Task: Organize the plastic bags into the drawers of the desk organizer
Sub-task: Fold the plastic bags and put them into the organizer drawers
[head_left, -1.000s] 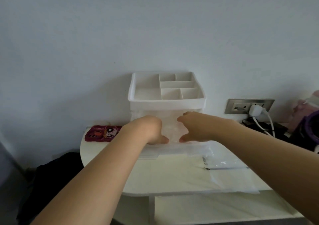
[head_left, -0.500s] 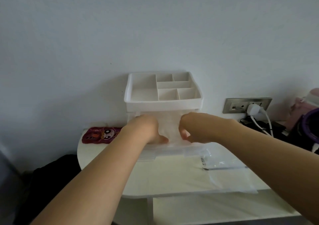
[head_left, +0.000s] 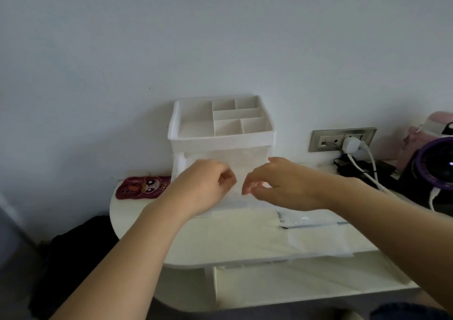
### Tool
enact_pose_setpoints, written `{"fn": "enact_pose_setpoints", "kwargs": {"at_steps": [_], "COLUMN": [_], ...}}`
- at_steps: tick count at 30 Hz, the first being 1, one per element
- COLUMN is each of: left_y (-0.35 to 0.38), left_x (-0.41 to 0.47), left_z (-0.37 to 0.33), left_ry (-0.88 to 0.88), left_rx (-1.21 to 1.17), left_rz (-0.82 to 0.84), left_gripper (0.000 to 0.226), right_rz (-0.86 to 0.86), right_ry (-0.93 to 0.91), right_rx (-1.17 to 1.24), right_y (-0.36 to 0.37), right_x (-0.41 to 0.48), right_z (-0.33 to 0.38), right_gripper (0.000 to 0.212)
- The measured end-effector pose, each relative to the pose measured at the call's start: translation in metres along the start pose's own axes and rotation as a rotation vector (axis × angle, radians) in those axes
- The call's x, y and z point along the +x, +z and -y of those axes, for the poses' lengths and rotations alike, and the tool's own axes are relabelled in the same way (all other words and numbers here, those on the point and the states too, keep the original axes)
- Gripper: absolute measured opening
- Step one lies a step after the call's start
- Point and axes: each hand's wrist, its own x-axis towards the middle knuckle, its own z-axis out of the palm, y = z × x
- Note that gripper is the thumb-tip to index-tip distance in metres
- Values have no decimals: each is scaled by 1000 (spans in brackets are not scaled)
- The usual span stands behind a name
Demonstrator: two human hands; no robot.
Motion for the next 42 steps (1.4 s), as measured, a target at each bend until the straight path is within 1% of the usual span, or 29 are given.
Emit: {"fn": "enact_pose_setpoints", "kwargs": {"at_steps": [1,3,6,12,14,16,18,19,20,22,24,25,27,28,29,31,33,35,37,38,40,42], "left_y": [1,3,3,0,1,1,1,1,1,0,0,1,1,2,4,8,15,25,39,46,66,88], "left_x": [-5,-11,-12,-8,-7,-6,-6,-5,-6,-4,-3,-3,-5,-8,-11,-16,-22,-28,-34,-37,-39,-38], "left_z": [-1,-1,3,2,3,5,7,7,8,8,7,6,5,4,3,0,-4,-9,-17,-21,-32,-42], "left_ry": [-10,-44,-70,-23,-27,-38,-50,-51,-52,-41,-31,-25,0,25,61,149,232,322,442,509,631,667], "left_rx": [-73,-102,-60,22,35,61,86,99,111,142,173,189,215,225,233,263,279,276,248,229,201,195], "left_rz": [71,158,185,229,225,223,228,231,232,213,166,135,53,3,-55,-169,-301,-459,-582,-594,-494,-303], "left_gripper": [15,26,38,26,28,34,42,44,45,46,47,47,47,46,44,37,31,25,18,17,17,19], "right_rz": [2,-1,2,-41,-133,-343,-528,-560,-542,-427,-317,-291,-291,-332,-408,-614,-783,-833,-752,-660,-414,-221], "right_ry": [-6,-9,-7,-36,-68,-66,3,35,51,31,-7,-20,-32,-43,-63,-97,-78,-32,48,110,247,317], "right_rx": [-43,-138,-233,-268,-220,-106,-17,-19,-57,-196,-307,-327,-309,-273,-221,-86,24,65,85,93,85,49], "right_y": [4,11,15,15,12,8,5,5,7,12,18,20,16,12,10,7,11,22,37,43,59,71], "right_x": [0,-1,0,2,1,-1,-6,-9,-11,-13,-12,-12,-13,-14,-18,-27,-39,-53,-66,-70,-78,-82], "right_z": [-2,-6,-12,-17,-19,-23,-28,-30,-30,-29,-25,-24,-22,-21,-23,-29,-38,-50,-66,-73,-88,-101], "right_gripper": [29,38,50,56,53,49,48,49,53,58,60,61,60,57,50,34,21,13,9,12,15,12]}}
